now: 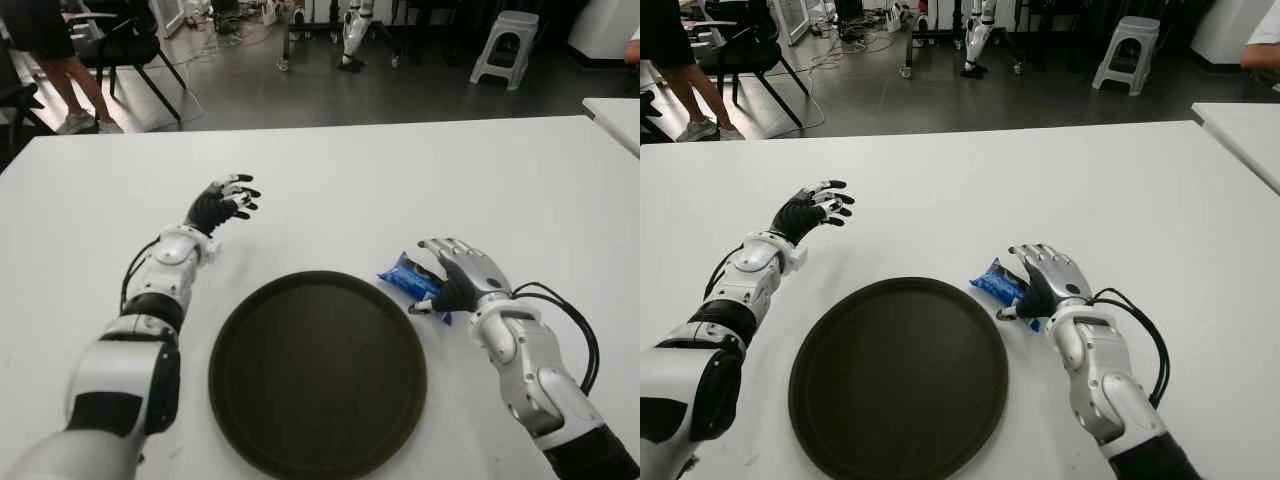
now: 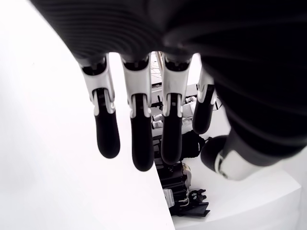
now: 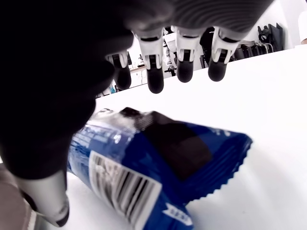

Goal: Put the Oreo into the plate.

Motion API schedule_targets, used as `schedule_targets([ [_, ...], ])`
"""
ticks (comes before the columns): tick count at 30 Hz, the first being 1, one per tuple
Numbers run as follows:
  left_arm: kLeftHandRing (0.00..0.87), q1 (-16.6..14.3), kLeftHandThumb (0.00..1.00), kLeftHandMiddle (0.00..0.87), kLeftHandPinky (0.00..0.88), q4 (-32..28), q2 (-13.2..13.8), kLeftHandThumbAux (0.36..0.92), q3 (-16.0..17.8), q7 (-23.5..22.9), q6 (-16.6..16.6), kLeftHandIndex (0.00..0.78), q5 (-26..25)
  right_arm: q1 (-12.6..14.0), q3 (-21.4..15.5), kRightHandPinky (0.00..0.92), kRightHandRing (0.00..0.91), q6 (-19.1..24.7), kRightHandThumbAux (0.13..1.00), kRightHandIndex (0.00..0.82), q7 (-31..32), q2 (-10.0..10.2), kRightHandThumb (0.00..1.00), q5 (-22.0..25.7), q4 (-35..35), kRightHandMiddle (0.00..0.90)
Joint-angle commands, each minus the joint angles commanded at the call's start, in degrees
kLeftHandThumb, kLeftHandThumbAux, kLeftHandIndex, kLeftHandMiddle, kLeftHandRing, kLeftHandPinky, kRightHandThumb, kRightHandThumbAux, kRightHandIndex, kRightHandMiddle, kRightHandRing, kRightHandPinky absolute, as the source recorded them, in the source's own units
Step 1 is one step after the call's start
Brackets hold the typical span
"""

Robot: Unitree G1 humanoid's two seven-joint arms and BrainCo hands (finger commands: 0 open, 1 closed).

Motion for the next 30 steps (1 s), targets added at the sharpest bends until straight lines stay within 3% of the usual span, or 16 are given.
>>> schedule_targets([
  [16,0.371,-0.16,0.092,0.356,0.377,0.0,-0.32,0.639,-0.13,0.95,0.21,0.23,0.21,-0.22,1.97,0.0,0.0,-2.19,0.752,0.0,2.27,-0.78,0.0,-1.12,-0.47,0.0],
  [30,0.377,-0.1,0.089,0.354,0.393,-0.14,-0.44,0.654,0.05,0.81,0.06,0.219,-0.03,-0.14,3.71,0.0,0.0,0.21,0.742,0.0,4.72,0.26,0.0,-3.11,-2.27,0.0],
])
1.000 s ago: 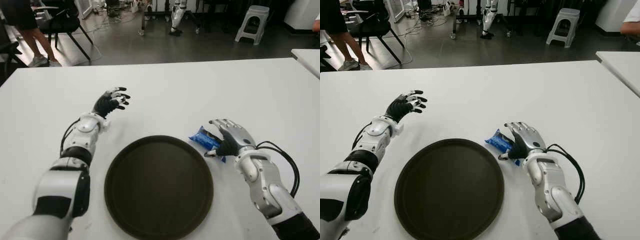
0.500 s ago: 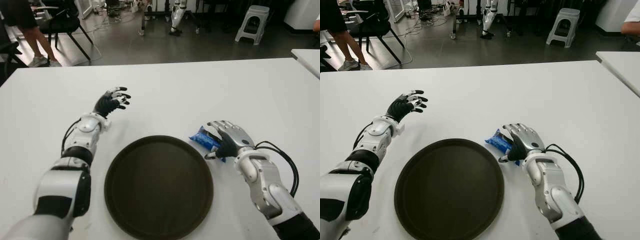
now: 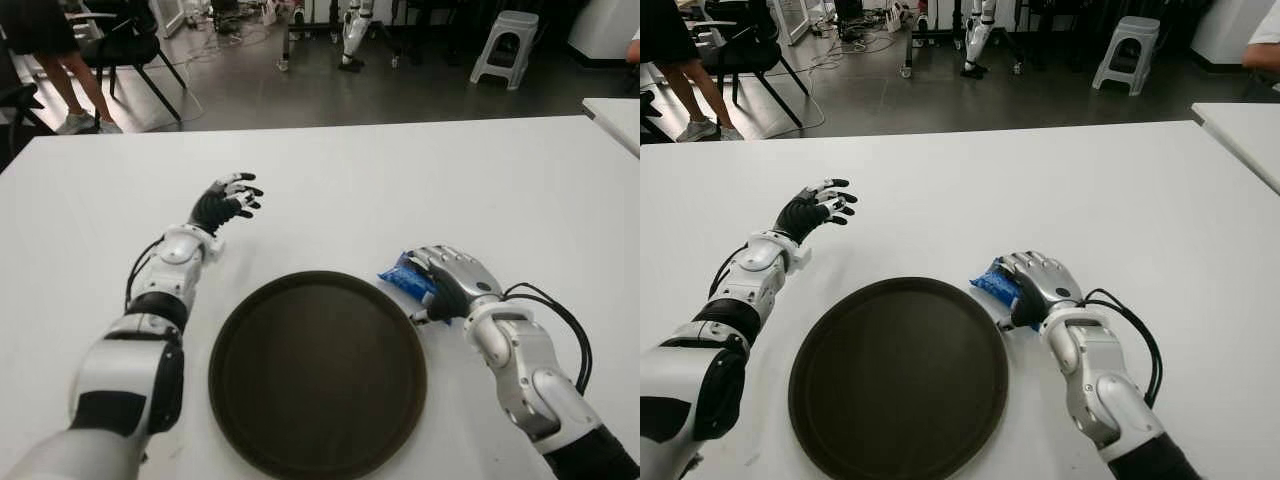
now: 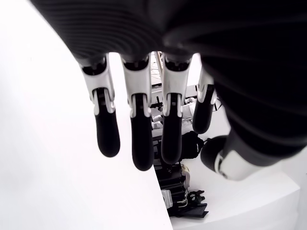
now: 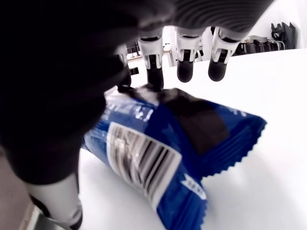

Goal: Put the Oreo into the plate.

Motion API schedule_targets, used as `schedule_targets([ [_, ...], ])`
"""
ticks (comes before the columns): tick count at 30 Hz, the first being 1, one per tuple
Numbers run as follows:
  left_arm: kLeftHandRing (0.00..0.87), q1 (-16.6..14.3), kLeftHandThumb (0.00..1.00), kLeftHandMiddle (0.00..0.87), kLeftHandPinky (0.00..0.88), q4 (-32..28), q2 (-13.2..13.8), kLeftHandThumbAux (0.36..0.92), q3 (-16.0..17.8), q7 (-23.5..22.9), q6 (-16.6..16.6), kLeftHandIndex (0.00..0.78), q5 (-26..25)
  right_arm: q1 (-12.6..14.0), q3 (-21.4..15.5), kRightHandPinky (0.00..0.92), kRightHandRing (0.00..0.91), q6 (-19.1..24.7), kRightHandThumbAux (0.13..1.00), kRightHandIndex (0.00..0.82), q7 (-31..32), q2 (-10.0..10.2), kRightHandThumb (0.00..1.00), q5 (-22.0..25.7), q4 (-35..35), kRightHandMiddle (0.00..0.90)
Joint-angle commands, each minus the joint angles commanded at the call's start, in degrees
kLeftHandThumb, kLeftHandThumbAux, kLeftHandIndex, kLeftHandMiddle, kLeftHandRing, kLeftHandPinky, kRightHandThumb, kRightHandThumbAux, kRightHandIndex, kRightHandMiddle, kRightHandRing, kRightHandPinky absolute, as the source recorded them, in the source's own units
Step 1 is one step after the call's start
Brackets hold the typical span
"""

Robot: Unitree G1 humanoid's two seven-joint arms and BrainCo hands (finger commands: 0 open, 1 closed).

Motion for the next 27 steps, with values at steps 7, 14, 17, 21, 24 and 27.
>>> schedule_targets([
  [7,0.376,-0.05,0.088,0.35,0.396,-0.1,-0.12,0.653,0.12,-0.21,0.3,0.215,-0.11,-0.15,0.73,0.0,0.0,-0.72,0.763,0.0,-1.12,0.63,0.0,-0.32,2.18,0.0],
  [14,0.372,-0.04,0.097,0.348,0.394,-0.13,-0.21,0.657,0.16,-0.19,0.13,0.216,-0.07,-0.3,1.83,0.021,0.0,-0.48,0.774,0.0,-0.66,0.45,0.0,-1.24,2.29,0.0],
  [17,0.376,-0.01,0.097,0.352,0.397,-0.17,-0.26,0.666,0.21,-0.17,0.0,0.221,-0.09,-0.51,2.16,0.021,0.0,-0.23,0.774,0.0,-0.18,0.42,0.0,-1.23,2.79,0.0],
  [21,0.376,0.01,0.097,0.352,0.394,-0.19,-0.3,0.669,0.28,-0.15,-0.08,0.223,-0.14,-0.81,2.43,0.018,0.0,0.08,0.777,0.0,0.6,0.4,0.0,-1.12,3.36,0.0],
  [24,0.375,0.01,0.1,0.349,0.395,-0.2,-0.31,0.671,0.3,-0.15,-0.06,0.219,-0.14,-0.9,2.5,0.026,0.0,0.17,0.78,0.0,0.75,0.43,0.0,-1.08,3.63,0.0],
  [27,0.372,0.01,0.102,0.35,0.389,-0.21,-0.24,0.674,0.23,-0.1,0.0,0.219,-0.05,-0.99,2.61,0.024,0.0,0.09,0.781,0.0,0.51,0.49,0.0,-1.08,4.03,0.0],
])
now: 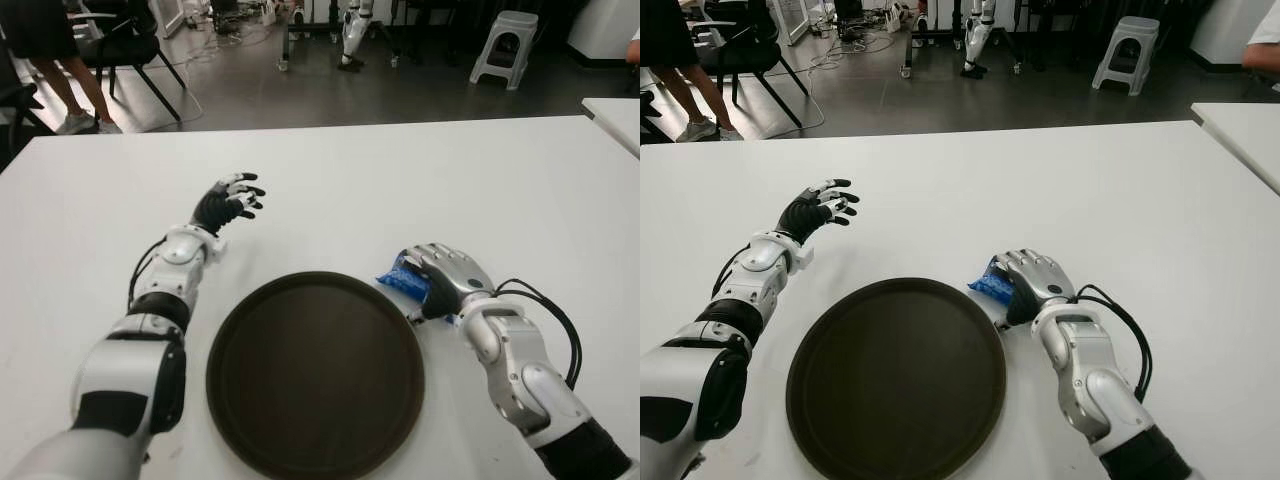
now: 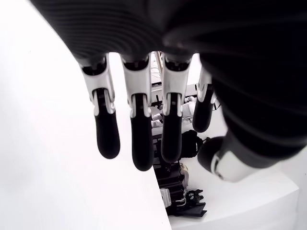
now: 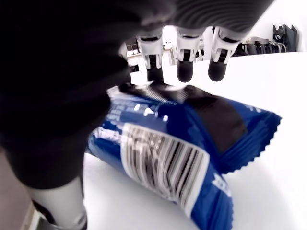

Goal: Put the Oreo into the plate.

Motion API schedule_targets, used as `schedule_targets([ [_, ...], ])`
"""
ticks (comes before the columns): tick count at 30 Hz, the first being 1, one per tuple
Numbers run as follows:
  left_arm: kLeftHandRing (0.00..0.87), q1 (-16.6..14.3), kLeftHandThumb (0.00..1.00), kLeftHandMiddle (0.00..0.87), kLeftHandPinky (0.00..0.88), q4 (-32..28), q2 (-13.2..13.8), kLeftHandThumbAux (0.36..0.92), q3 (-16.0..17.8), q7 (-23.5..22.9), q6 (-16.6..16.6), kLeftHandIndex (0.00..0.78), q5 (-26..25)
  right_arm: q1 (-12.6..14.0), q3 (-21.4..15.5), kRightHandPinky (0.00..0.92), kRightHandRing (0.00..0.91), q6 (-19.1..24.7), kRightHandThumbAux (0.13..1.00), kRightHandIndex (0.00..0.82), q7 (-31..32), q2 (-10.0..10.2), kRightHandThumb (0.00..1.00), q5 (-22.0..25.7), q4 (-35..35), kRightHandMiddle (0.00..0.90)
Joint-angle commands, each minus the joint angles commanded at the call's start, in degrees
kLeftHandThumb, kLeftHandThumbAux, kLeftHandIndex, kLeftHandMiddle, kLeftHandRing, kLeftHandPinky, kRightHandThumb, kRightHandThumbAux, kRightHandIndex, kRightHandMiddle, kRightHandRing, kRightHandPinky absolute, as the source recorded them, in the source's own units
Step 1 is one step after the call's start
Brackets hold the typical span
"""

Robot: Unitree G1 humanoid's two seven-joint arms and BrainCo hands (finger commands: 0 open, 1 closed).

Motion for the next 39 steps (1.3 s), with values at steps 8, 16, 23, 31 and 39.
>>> schedule_targets([
  [8,0.359,0.04,0.102,0.346,0.372,-0.01,0.19,0.682,-0.1,0.06,0.15,0.22,0.14,-0.26,0.22,0.035,0.007,-0.23,0.764,0.017,-0.36,0.13,0.0,0.04,0.82,0.012],
  [16,0.374,0.13,0.097,0.356,0.387,-0.06,0.37,0.666,-0.18,-0.25,-0.13,0.225,0.21,-0.33,0.08,0.052,0.043,0.4,0.758,0.056,-0.89,0.8,0.0,0.32,1.49,0.051],
  [23,0.368,0.23,0.099,0.351,0.385,-0.29,0.49,0.652,-0.17,-0.54,-0.18,0.22,0.17,-0.33,-0.02,0.067,0.066,1.63,0.76,0.076,-0.49,1.4,0.0,0.41,1.15,0.074],
  [31,0.362,0.31,0.104,0.348,0.376,-0.46,0.73,0.645,-0.11,-0.61,0.18,0.225,0.09,-0.3,0.21,0.125,0.114,2.95,0.748,0.112,-0.49,1.84,0.0,-0.07,1.15,0.107],
  [39,0.359,0.56,0.106,0.351,0.368,-0.72,1.05,0.656,-0.19,-0.85,-0.07,0.231,0.16,-0.43,0.99,0.132,0.117,4.48,0.728,0.125,-0.26,1.95,0.0,-1.43,1.47,0.106],
])
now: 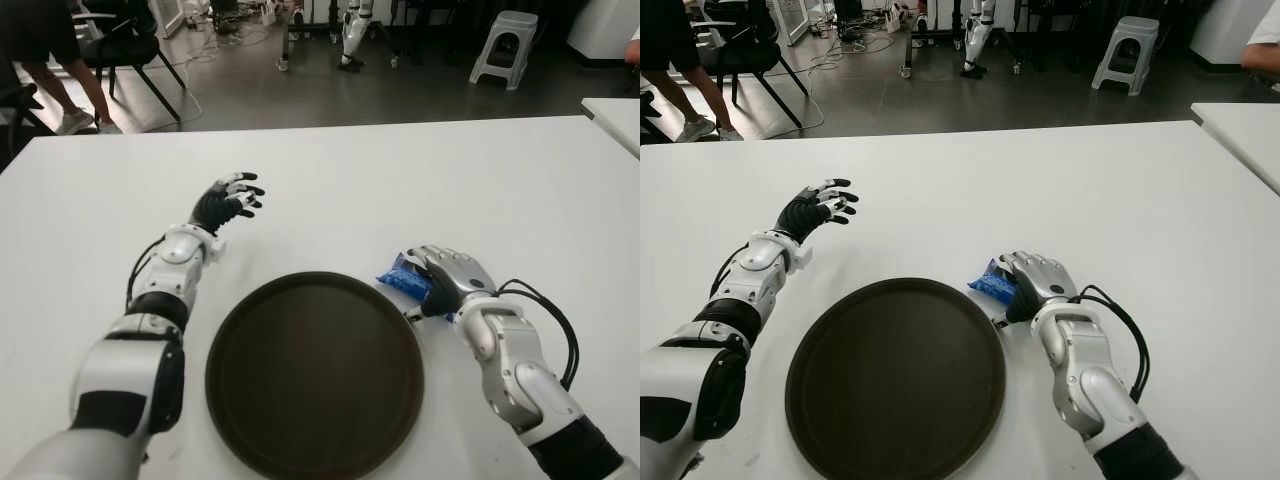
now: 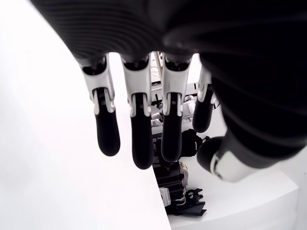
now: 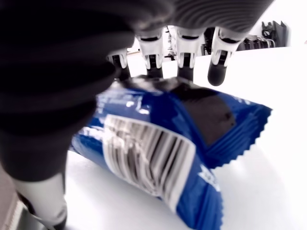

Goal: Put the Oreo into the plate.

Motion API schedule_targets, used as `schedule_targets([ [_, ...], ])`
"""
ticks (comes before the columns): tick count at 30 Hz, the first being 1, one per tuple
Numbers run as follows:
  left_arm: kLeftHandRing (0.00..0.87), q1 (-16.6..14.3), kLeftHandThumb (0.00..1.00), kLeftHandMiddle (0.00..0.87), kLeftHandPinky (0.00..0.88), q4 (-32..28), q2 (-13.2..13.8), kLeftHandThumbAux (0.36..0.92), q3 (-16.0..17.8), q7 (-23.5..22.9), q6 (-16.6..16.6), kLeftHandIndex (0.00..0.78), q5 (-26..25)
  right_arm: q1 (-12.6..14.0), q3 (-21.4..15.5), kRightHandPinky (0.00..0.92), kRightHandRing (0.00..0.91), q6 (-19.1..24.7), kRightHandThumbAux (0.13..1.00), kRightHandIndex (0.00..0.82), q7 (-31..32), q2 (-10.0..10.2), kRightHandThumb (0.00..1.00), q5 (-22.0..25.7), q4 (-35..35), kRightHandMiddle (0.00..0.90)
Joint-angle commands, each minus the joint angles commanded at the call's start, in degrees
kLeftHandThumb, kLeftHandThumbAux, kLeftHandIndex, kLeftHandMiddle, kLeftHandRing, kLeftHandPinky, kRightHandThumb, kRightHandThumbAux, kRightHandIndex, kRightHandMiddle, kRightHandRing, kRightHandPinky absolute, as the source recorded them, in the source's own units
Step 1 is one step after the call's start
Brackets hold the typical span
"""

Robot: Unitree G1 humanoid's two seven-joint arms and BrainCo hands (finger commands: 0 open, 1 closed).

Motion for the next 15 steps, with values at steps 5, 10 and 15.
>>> schedule_targets([
  [5,0.359,0.14,0.1,0.351,0.369,-0.15,0.07,0.674,0.04,-0.07,-0.16,0.223,-0.05,0.0,0.27,0.174,0.147,0.0,0.731,0.15,-0.55,-0.1,0.0,-0.75,0.88,0.127],
  [10,0.355,0.19,0.097,0.346,0.367,-0.18,0.21,0.678,0.14,-0.32,-0.23,0.219,-0.17,-0.07,0.63,0.192,0.151,-0.71,0.735,0.154,-1.4,-0.47,0.0,-0.83,1.76,0.119],
  [15,0.351,0.27,0.096,0.341,0.367,-0.2,0.38,0.668,0.1,-0.56,-0.36,0.214,-0.18,-0.47,0.93,0.232,0.166,-2.35,0.768,0.157,-3.92,-0.56,0.0,-0.55,4.43,0.121],
])
